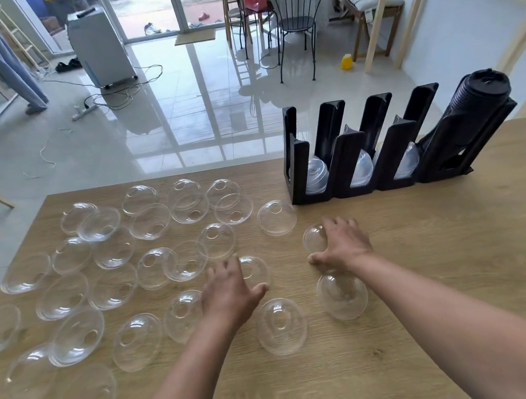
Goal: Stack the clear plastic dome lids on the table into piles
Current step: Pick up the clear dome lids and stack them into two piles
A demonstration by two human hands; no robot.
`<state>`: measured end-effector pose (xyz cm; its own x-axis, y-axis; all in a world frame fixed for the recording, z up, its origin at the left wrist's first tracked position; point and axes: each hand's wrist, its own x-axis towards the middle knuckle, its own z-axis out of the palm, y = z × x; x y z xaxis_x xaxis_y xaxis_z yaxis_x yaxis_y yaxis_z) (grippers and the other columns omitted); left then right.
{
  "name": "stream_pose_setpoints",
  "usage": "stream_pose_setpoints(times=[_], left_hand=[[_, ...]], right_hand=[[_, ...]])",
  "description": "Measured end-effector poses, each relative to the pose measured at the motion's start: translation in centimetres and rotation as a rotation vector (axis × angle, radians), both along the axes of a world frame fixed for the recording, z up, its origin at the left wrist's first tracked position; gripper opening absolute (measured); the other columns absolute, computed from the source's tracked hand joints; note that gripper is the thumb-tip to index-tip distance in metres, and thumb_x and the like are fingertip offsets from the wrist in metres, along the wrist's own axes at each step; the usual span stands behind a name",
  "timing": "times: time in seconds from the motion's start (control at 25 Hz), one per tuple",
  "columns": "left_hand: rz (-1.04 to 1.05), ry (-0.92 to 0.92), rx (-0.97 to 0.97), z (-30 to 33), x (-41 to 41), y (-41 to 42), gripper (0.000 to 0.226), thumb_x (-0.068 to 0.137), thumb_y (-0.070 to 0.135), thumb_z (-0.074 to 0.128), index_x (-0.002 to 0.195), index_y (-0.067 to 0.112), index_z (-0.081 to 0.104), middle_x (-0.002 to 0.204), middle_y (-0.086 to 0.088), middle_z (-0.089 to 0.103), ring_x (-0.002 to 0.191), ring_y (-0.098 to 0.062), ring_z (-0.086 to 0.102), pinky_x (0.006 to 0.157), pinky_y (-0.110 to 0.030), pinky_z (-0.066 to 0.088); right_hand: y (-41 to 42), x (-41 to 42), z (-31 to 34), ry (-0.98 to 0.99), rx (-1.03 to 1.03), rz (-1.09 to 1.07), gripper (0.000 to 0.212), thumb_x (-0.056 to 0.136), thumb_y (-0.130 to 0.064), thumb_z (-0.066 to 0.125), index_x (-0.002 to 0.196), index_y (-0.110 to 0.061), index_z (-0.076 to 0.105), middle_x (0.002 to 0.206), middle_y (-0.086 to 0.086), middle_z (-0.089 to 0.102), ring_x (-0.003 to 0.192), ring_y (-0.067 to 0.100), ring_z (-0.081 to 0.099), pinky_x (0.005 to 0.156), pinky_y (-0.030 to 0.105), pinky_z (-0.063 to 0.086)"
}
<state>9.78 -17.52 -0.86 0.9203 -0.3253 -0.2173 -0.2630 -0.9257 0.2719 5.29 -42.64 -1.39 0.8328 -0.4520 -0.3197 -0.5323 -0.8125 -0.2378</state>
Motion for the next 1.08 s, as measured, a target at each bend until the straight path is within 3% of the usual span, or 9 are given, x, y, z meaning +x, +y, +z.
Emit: stream_pose_setpoints(times=[0.08, 0.16, 0.28, 0.4, 0.56, 0.72, 0.88, 1.08], left_hand=[[-0.042, 0.053, 0.113, -0.6, 0.6, -0.9, 0.101, 0.072, 0.069, 0.070, 0.150, 0.020, 0.028, 0.143, -0.009, 0.045, 0.129, -0.029, 0.043, 0.101, -0.044, 0.046], [-0.046, 0.047, 0.151, -1.2, 1.0, -1.3, 0.103, 0.067, 0.069, 0.074, 0.145, 0.017, 0.032, 0.137, -0.010, 0.048, 0.125, -0.031, 0.044, 0.097, -0.045, 0.049], [-0.049, -0.012, 0.122, -1.5, 1.7, -1.3, 0.089, 0.064, 0.067, 0.074, 0.129, 0.015, 0.043, 0.127, -0.008, 0.053, 0.118, -0.028, 0.047, 0.089, -0.043, 0.052], [-0.032, -0.004, 0.006, -0.8, 2.1, -0.3, 0.093, 0.064, 0.069, 0.069, 0.134, 0.013, 0.043, 0.129, -0.009, 0.054, 0.119, -0.028, 0.050, 0.092, -0.042, 0.050], [-0.008, 0.041, -0.255, 1.6, -0.2, 1.5, 0.100, 0.058, 0.074, 0.066, 0.140, 0.026, 0.036, 0.130, 0.003, 0.048, 0.116, -0.019, 0.051, 0.090, -0.038, 0.049], [-0.218, -0.010, -0.142, 0.9, -6.4, 1.3, 0.099, 0.056, 0.076, 0.059, 0.140, 0.033, 0.028, 0.126, 0.009, 0.042, 0.112, -0.015, 0.048, 0.084, -0.034, 0.048], [-0.269, -0.068, 0.000, -2.3, -8.4, 0.3, 0.101, 0.072, 0.070, 0.059, 0.151, 0.023, 0.016, 0.138, 0.001, 0.040, 0.123, -0.020, 0.040, 0.101, -0.036, 0.043], [-0.227, -0.159, -0.061, -4.2, -8.4, 1.0, 0.105, 0.075, 0.076, 0.055, 0.154, 0.023, 0.011, 0.149, 0.003, 0.037, 0.132, -0.018, 0.037, 0.105, -0.035, 0.036]], right_hand=[[0.0, 0.6, 0.4, -0.009, -0.025, -0.004, 0.081, 0.066, -0.059, 0.078, 0.130, -0.021, 0.047, 0.131, 0.005, 0.053, 0.123, 0.029, 0.045, 0.099, 0.046, 0.046], [0.0, 0.5, 1.1, -0.024, -0.008, -0.018, 0.080, 0.065, -0.057, 0.076, 0.129, -0.019, 0.047, 0.128, 0.006, 0.054, 0.121, 0.030, 0.047, 0.099, 0.047, 0.045], [-0.1, -1.3, 2.9, -0.118, 0.131, -0.062, 0.086, 0.060, -0.058, 0.072, 0.133, -0.022, 0.044, 0.127, 0.004, 0.053, 0.121, 0.028, 0.046, 0.099, 0.048, 0.046], [0.3, -5.2, 4.2, -0.204, 0.235, -0.059, 0.093, 0.055, -0.059, 0.068, 0.138, -0.030, 0.039, 0.131, -0.003, 0.050, 0.122, 0.021, 0.044, 0.098, 0.046, 0.048], [1.4, -10.2, 2.8, -0.200, 0.123, 0.002, 0.096, 0.056, -0.065, 0.063, 0.141, -0.033, 0.033, 0.130, -0.006, 0.050, 0.117, 0.018, 0.043, 0.095, 0.043, 0.046], [2.4, -11.3, -0.2, -0.129, 0.017, 0.061, 0.099, 0.064, -0.066, 0.065, 0.148, -0.029, 0.028, 0.146, -0.003, 0.044, 0.126, 0.023, 0.041, 0.100, 0.042, 0.040], [2.1, -11.5, -2.0, -0.198, 0.019, 0.035, 0.102, 0.067, -0.073, 0.067, 0.152, -0.031, 0.027, 0.148, -0.005, 0.044, 0.126, 0.021, 0.040, 0.100, 0.041, 0.038], [1.6, -11.4, -2.1, -0.216, 0.022, 0.046, 0.106, 0.066, -0.080, 0.066, 0.152, -0.034, 0.027, 0.149, -0.007, 0.045, 0.125, 0.019, 0.041, 0.099, 0.041, 0.039]])
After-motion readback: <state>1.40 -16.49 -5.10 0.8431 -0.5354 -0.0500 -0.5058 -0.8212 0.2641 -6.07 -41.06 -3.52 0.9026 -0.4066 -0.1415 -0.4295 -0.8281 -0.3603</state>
